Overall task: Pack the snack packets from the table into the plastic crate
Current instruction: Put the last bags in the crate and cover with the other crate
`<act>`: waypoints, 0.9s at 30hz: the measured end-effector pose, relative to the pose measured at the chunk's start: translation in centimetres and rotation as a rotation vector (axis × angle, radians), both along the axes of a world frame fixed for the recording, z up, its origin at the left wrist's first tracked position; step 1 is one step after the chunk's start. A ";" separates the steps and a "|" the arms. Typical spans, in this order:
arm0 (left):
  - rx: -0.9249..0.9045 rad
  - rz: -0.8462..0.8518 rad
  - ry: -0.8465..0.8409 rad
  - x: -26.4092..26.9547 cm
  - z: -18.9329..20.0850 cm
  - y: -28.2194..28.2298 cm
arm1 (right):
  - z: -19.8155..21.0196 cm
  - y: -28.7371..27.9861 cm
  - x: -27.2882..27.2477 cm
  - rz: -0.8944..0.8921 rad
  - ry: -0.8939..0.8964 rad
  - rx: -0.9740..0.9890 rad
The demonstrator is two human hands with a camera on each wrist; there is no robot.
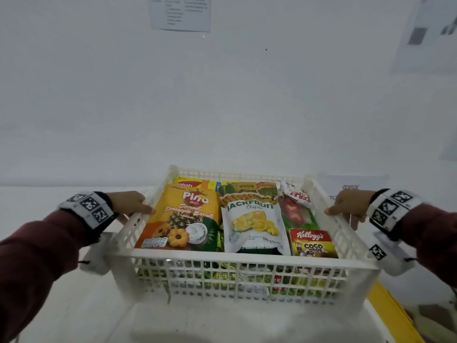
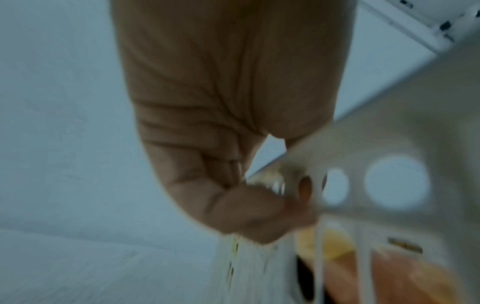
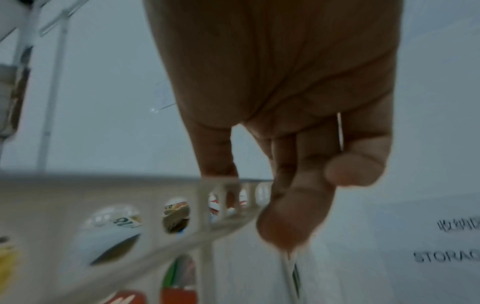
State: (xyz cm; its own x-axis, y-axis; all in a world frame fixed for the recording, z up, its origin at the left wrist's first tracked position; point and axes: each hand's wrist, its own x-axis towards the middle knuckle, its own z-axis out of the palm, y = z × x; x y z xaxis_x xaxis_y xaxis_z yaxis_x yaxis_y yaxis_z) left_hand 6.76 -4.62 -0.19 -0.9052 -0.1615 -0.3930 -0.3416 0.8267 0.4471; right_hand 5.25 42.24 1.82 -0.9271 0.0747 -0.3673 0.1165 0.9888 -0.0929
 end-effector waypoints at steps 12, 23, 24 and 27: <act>0.030 0.033 0.262 1.5 -1.0 0.9 | -3.8 0.2 -0.1 -0.034 0.434 -0.176; 0.041 0.109 0.437 4.9 1.0 -4.8 | -1.1 -4.6 -0.1 0.022 0.610 -0.299; 0.029 0.122 0.450 5.4 1.3 -6.0 | -0.8 -5.8 -0.2 0.034 0.611 -0.309; -0.001 0.162 0.458 7.0 1.7 -9.6 | -0.4 -9.6 -0.5 0.068 0.612 -0.338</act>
State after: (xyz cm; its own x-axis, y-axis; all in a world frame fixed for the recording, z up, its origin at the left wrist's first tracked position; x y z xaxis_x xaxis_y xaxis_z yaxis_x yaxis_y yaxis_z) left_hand 13.75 -14.24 1.47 -0.9483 -0.3150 0.0398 -0.2344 0.7793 0.5811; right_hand 4.73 32.68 1.40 -0.9733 -0.0175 0.2289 -0.1162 0.8977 -0.4251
